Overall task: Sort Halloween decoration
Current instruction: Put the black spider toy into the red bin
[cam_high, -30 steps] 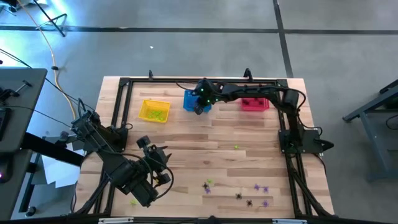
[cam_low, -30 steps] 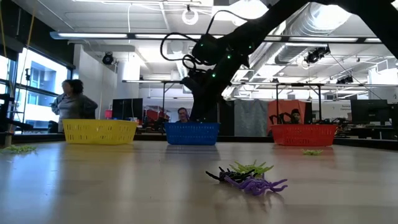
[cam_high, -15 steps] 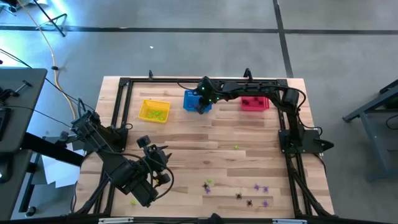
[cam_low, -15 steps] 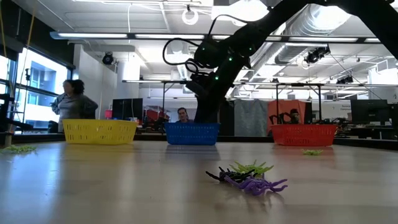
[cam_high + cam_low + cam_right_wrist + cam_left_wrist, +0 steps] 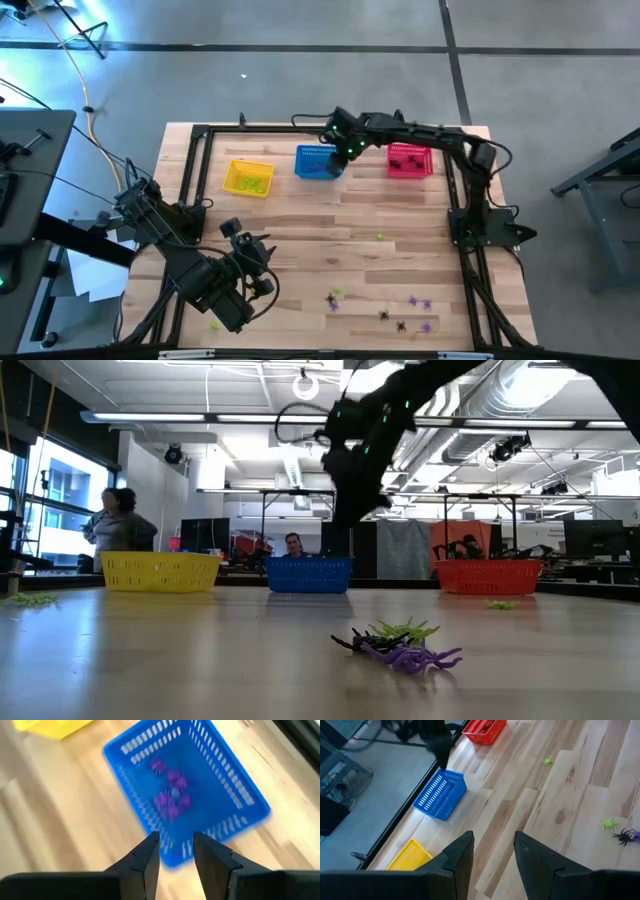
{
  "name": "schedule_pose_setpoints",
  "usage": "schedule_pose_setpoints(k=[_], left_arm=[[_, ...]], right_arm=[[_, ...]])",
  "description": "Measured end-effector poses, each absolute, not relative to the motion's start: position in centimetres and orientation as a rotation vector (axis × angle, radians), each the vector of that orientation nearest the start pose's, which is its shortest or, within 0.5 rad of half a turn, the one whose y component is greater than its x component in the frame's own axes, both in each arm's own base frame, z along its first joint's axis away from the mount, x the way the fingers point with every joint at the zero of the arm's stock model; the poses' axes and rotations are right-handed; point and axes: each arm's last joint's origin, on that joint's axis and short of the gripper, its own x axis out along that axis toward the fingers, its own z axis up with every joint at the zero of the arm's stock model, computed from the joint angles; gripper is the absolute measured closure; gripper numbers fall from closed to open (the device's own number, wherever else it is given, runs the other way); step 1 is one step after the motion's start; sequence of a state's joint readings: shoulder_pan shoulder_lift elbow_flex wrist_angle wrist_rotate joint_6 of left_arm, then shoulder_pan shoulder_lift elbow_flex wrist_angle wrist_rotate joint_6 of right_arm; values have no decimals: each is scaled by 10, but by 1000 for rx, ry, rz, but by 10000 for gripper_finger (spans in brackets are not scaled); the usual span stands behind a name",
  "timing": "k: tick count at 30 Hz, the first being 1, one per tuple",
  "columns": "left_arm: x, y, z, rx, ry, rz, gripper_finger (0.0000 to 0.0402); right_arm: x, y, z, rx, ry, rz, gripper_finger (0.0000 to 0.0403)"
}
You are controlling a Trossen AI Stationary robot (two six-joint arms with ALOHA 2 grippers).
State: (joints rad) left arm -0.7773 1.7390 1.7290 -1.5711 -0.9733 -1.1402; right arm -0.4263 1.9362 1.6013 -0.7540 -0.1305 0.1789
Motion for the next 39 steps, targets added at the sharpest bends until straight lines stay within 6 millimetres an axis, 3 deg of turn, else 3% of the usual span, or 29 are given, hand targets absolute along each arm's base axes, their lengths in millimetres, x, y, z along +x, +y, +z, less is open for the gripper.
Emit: schedule_pose_setpoints(k=[3,8,14,19,25,30,39], left_arm=[[237,-200,337,157,726,633,271],[236,-200,337,130,729,636,271],[235,-199,323,138,739,665,271],[232,-196,304,112,745,721,271],[230,-195,289,34,751,766,271],[231,-196,284,11,746,766,271],[239,-205,283,-32,736,687,271]], right_arm=[[364,-138,271,450,1099,-314,289],[339,-67,302,442,1261,-248,289],[311,29,322,390,1374,-271,289],[292,98,325,415,1380,-302,289],[267,167,316,472,1370,-386,289],[254,207,298,445,1329,-470,289],[276,251,232,331,1404,-418,289]])
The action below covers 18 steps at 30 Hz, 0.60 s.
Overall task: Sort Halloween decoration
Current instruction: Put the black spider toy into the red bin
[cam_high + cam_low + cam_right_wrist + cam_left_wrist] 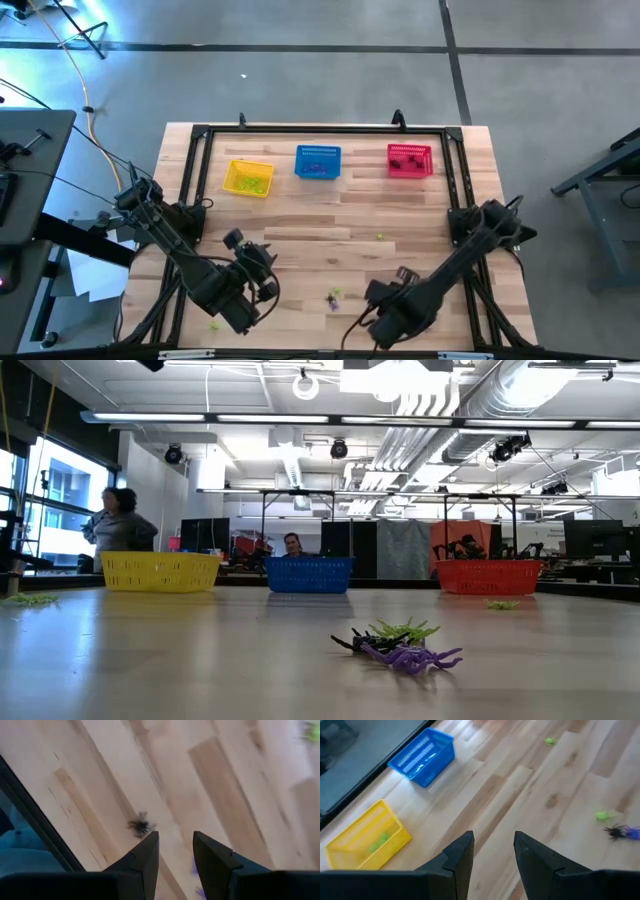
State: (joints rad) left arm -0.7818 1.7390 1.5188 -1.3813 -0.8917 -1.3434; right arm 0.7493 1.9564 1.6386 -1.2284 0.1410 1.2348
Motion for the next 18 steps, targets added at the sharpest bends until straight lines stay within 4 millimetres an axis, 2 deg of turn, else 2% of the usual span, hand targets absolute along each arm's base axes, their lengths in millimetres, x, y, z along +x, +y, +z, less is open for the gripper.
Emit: schedule_pose_setpoints(k=[4,9,18], left_arm=[[241,-209,283,-34,729,653,271],[238,-216,282,-49,745,616,271],[231,-227,283,-68,728,571,271]], right_arm=[[285,260,212,333,1414,-398,289],[287,273,195,340,1436,-365,289],[284,282,179,318,1450,-389,289]])
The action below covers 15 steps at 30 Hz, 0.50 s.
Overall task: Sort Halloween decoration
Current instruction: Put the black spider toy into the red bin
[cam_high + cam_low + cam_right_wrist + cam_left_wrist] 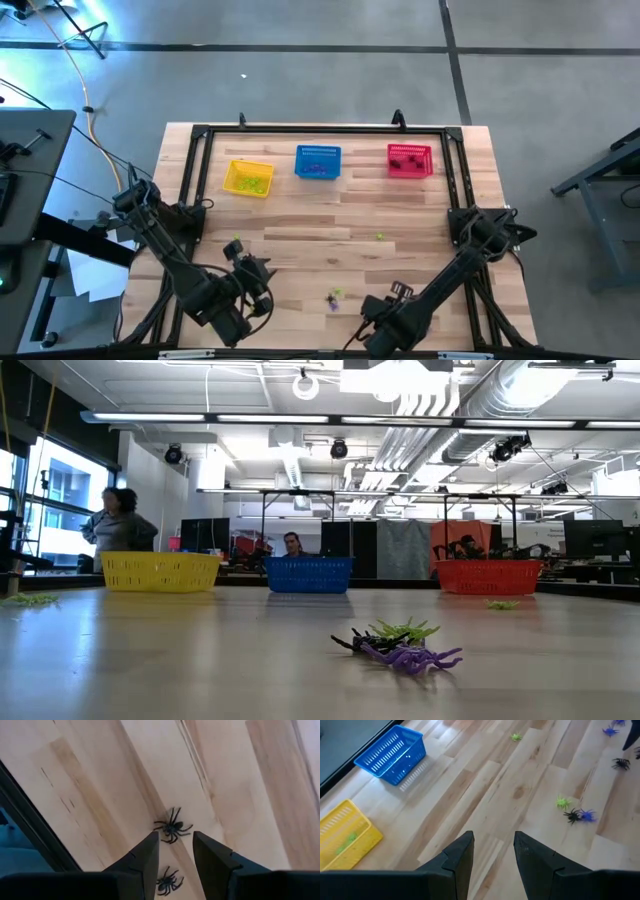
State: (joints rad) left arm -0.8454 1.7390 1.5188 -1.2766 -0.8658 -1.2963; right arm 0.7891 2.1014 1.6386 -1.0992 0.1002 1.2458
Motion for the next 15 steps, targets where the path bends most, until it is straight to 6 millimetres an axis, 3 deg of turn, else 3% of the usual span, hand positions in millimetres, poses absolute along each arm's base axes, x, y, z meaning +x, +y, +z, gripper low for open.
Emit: schedule_pose_setpoints(k=[3,9,15], left_arm=[[230,-227,283,-69,728,569,271],[230,-227,283,-75,726,572,271],[231,-226,283,-77,726,577,271]], right_arm=[[284,282,176,308,1446,-376,289],[276,276,146,322,1501,-360,289],[274,268,132,318,1506,-319,289]])
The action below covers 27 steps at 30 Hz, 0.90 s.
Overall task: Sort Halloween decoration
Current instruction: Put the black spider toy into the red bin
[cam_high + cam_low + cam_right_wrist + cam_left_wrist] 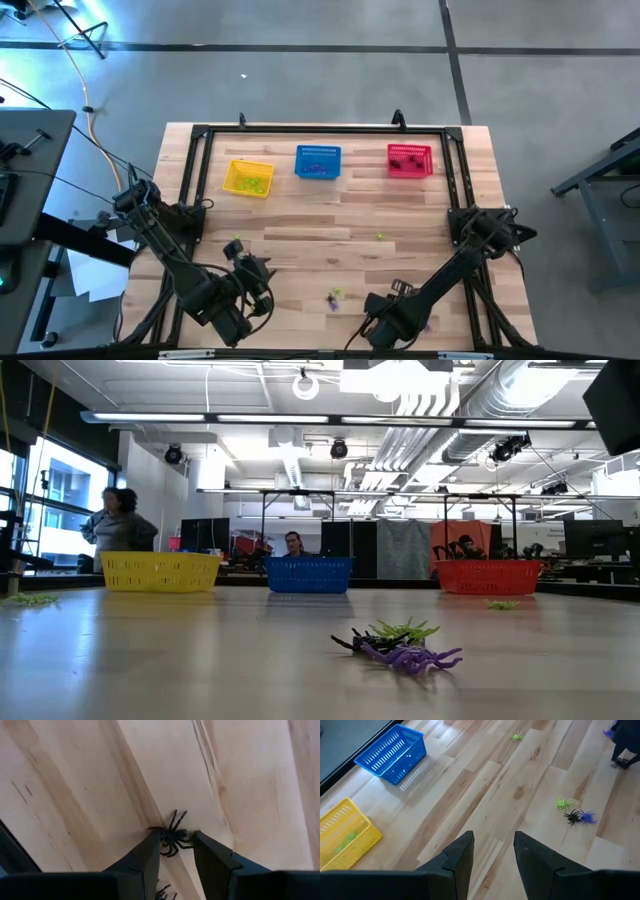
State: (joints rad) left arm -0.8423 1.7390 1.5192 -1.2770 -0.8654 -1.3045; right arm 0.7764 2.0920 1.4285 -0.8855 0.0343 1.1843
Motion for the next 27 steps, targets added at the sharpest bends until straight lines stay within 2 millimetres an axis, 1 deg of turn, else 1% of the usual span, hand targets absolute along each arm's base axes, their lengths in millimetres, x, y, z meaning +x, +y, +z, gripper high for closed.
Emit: schedule_pose_setpoints(k=[5,10,13,17,18,24,27], left_arm=[[232,-225,283,-80,727,581,271],[233,-225,283,-84,727,584,271],[234,-224,283,-88,727,588,271],[235,-223,283,-95,725,594,271],[235,-223,283,-96,725,595,271],[236,-223,283,-102,722,596,271],[236,-223,283,-117,717,600,271]], right_arm=[[276,261,126,316,1535,-287,289],[277,259,124,303,1541,-269,291],[277,259,124,305,1540,-268,316],[278,259,124,313,1541,-259,381],[278,259,124,311,1542,-256,390],[277,258,127,323,1565,-240,398],[276,255,137,325,1553,-234,399]])
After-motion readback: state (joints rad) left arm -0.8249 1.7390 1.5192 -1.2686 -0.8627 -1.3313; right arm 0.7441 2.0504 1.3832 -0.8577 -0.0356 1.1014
